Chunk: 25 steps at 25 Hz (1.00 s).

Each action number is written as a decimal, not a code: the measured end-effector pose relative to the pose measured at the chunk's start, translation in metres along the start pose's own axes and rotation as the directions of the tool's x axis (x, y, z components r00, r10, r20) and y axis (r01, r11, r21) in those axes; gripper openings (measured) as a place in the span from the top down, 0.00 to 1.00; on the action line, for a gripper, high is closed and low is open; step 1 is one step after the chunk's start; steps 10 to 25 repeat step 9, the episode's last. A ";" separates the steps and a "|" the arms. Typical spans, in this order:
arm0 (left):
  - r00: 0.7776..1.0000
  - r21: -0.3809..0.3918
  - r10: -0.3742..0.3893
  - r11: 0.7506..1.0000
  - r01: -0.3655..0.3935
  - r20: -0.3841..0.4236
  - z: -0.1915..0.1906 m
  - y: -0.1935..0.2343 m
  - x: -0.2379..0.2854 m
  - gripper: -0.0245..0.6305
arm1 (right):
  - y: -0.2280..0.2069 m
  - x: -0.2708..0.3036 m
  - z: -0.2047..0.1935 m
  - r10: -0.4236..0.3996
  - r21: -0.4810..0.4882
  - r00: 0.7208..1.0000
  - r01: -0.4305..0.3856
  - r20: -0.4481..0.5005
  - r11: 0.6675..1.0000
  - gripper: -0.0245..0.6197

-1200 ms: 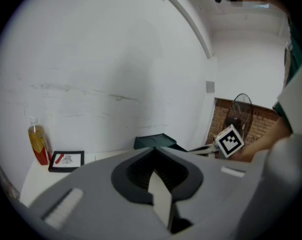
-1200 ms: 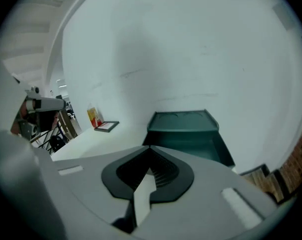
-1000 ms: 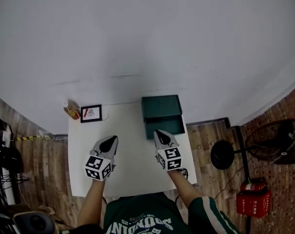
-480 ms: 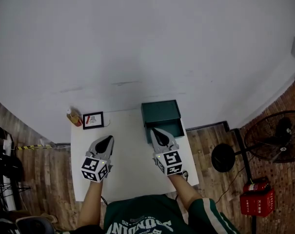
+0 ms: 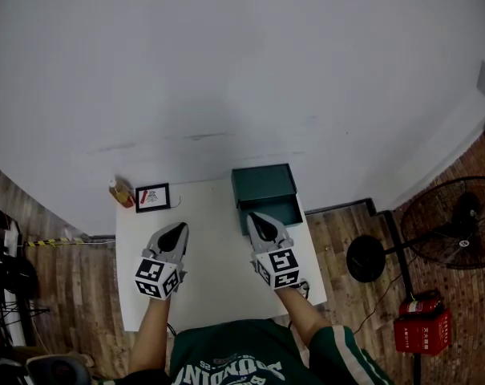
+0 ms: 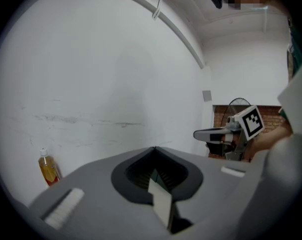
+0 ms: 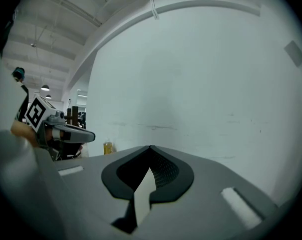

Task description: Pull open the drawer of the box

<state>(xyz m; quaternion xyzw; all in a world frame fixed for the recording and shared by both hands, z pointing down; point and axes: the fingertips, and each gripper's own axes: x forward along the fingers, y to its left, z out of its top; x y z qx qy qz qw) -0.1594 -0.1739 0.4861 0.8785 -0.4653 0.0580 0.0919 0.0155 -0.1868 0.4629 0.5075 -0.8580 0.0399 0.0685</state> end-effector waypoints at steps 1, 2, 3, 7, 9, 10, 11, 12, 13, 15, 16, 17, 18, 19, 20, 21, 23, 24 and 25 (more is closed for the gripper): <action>1.000 0.000 -0.001 1.000 0.001 -0.001 0.000 -0.001 0.000 0.88 | 0.000 0.000 -0.001 -0.001 0.002 1.000 0.001 -0.001 1.000 0.96; 1.000 0.000 -0.003 1.000 0.003 -0.001 -0.001 -0.002 0.000 0.88 | -0.001 -0.001 -0.001 -0.003 0.004 1.000 0.003 -0.001 1.000 0.96; 1.000 -0.001 -0.005 1.000 0.005 -0.002 -0.001 -0.002 0.001 0.88 | -0.002 -0.002 -0.002 -0.004 0.005 1.000 0.004 -0.002 1.000 0.96; 1.000 -0.002 -0.002 1.000 0.002 -0.005 -0.003 -0.002 0.003 0.88 | -0.002 0.001 -0.004 -0.001 0.008 1.000 0.001 -0.007 1.000 0.96; 1.000 -0.002 0.001 1.000 -0.001 -0.005 -0.003 0.000 0.003 0.88 | -0.002 0.002 -0.006 0.003 0.011 1.000 -0.003 -0.010 1.000 0.96; 1.000 -0.002 0.001 1.000 -0.001 -0.005 -0.003 0.000 0.003 0.88 | -0.002 0.002 -0.006 0.003 0.011 1.000 -0.003 -0.010 1.000 0.96; 1.000 -0.002 0.001 1.000 -0.001 -0.005 -0.003 0.000 0.003 0.88 | -0.002 0.002 -0.006 0.003 0.011 1.000 -0.003 -0.010 1.000 0.96; 1.000 -0.002 0.001 1.000 -0.001 -0.005 -0.003 0.000 0.003 0.88 | -0.002 0.002 -0.006 0.003 0.011 1.000 -0.003 -0.010 1.000 0.96; 1.000 -0.002 0.001 1.000 -0.001 -0.005 -0.003 0.000 0.003 0.88 | -0.002 0.002 -0.006 0.003 0.011 1.000 -0.003 -0.010 1.000 0.96; 1.000 -0.002 0.001 1.000 -0.001 -0.005 -0.003 0.000 0.003 0.88 | -0.002 0.002 -0.006 0.003 0.011 1.000 -0.003 -0.010 1.000 0.96; 1.000 -0.002 0.001 1.000 -0.001 -0.005 -0.003 0.000 0.003 0.88 | -0.002 0.002 -0.006 0.003 0.011 1.000 -0.003 -0.010 1.000 0.96; 1.000 -0.002 0.001 1.000 -0.001 -0.005 -0.003 0.000 0.003 0.88 | -0.002 0.002 -0.006 0.003 0.011 1.000 -0.003 -0.010 1.000 0.96; 1.000 -0.002 0.001 1.000 -0.001 -0.005 -0.003 0.000 0.003 0.88 | -0.002 0.002 -0.006 0.003 0.011 1.000 -0.003 -0.010 1.000 0.96; 1.000 -0.002 0.001 1.000 -0.001 -0.005 -0.003 0.000 0.003 0.88 | -0.002 0.002 -0.006 0.003 0.011 1.000 -0.003 -0.010 1.000 0.96; 1.000 -0.002 0.001 1.000 -0.001 -0.005 -0.003 0.000 0.003 0.88 | -0.002 0.002 -0.006 0.003 0.011 1.000 -0.003 -0.010 1.000 0.96; 1.000 -0.002 0.001 1.000 -0.001 -0.005 -0.003 0.000 0.003 0.88 | -0.002 0.002 -0.006 0.003 0.011 1.000 -0.003 -0.010 1.000 0.96; 1.000 -0.002 0.001 1.000 -0.001 -0.005 -0.003 0.000 0.003 0.88 | -0.002 0.002 -0.006 0.003 0.011 1.000 -0.003 -0.010 1.000 0.96; 1.000 -0.002 0.001 1.000 -0.001 -0.005 -0.003 0.000 0.003 0.88 | -0.002 0.002 -0.006 0.003 0.011 1.000 -0.003 -0.010 1.000 0.96; 1.000 -0.002 0.001 1.000 -0.001 -0.005 -0.003 0.000 0.003 0.88 | -0.002 0.002 -0.006 0.003 0.011 1.000 -0.003 -0.010 1.000 0.96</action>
